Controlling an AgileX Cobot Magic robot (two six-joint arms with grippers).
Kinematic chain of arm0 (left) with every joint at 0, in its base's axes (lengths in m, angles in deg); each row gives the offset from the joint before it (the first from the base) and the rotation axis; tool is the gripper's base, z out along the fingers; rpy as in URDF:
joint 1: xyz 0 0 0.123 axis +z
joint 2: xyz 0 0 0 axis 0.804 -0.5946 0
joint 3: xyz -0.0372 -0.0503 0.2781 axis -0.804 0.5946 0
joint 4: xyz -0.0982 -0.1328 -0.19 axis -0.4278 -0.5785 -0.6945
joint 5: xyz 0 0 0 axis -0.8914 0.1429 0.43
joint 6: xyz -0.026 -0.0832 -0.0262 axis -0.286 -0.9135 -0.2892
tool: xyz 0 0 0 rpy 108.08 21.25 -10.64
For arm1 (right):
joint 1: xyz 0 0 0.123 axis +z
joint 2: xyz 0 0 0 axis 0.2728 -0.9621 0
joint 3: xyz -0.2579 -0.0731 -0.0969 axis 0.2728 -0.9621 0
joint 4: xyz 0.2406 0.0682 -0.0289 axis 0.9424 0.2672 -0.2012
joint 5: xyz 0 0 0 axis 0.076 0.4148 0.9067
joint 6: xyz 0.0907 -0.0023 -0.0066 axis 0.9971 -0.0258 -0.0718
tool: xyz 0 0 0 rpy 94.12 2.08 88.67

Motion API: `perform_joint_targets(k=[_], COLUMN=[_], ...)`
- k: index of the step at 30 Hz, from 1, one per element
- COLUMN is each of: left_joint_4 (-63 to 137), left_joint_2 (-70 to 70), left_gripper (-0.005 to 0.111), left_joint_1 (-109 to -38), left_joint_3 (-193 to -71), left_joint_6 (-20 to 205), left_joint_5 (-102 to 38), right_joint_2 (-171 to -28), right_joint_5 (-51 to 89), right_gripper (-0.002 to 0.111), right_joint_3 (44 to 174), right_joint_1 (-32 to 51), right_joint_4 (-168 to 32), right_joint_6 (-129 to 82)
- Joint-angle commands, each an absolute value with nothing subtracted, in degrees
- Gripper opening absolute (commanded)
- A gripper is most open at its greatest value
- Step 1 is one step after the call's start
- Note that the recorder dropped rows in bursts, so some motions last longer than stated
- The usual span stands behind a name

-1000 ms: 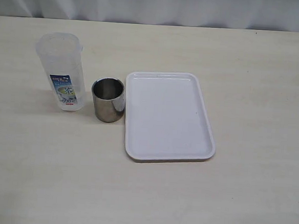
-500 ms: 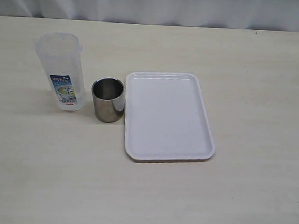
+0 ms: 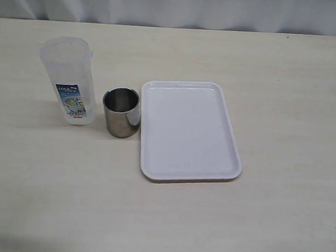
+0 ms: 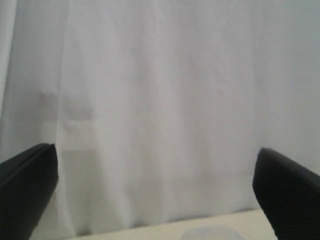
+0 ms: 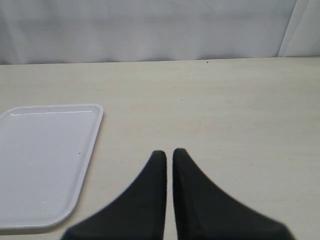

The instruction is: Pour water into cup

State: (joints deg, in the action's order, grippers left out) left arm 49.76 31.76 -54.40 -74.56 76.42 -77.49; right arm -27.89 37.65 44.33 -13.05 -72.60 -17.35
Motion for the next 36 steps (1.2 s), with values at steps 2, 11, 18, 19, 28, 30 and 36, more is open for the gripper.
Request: perform_joint_targets(k=[2, 11, 18, 19, 28, 30, 36], left_joint_4=[54.12, 55.73, 64.92, 65.42, 67.71, 69.38, 69.78], left_joint_2=[16.25, -6.98, -18.65, -20.08, -29.21, -30.31, -33.41], left_gripper=[0.105, 0.105, 0.105, 0.105, 0.105, 0.105, 0.105], left_joint_1=[-54.93, -54.93, -54.93, -54.93, -54.93, -54.93, -54.93], left_joint_3=[-75.16, -75.28, -78.56, -79.38, -85.06, -86.33, -89.68], left_joint_6=[75.68, 78.76, 78.87, 78.87, 79.22, 79.22, 79.22], left_joint_5=[-86.79, -101.22, -101.57, -101.57, -101.57, -101.57, -101.57], right_joint_2=[-27.66, -27.66, -27.66, -27.66, -27.66, -27.66, -27.66], right_joint_5=[37.07, 37.07, 37.07, 37.07, 37.07, 37.07, 37.07], right_gripper=[0.004, 0.004, 0.004, 0.004, 0.004, 0.004, 0.004], right_joint_3=[44.26, 44.26, 44.26, 44.26, 44.26, 44.26, 44.26], right_joint_1=[-13.17, -13.17, -13.17, -13.17, -13.17, -13.17, -13.17], right_joint_4=[-72.64, -72.64, -72.64, -72.64, -72.64, -72.64, -72.64], right_joint_6=[-17.33, -17.33, -17.33, -17.33, -17.33, -17.33, -17.33])
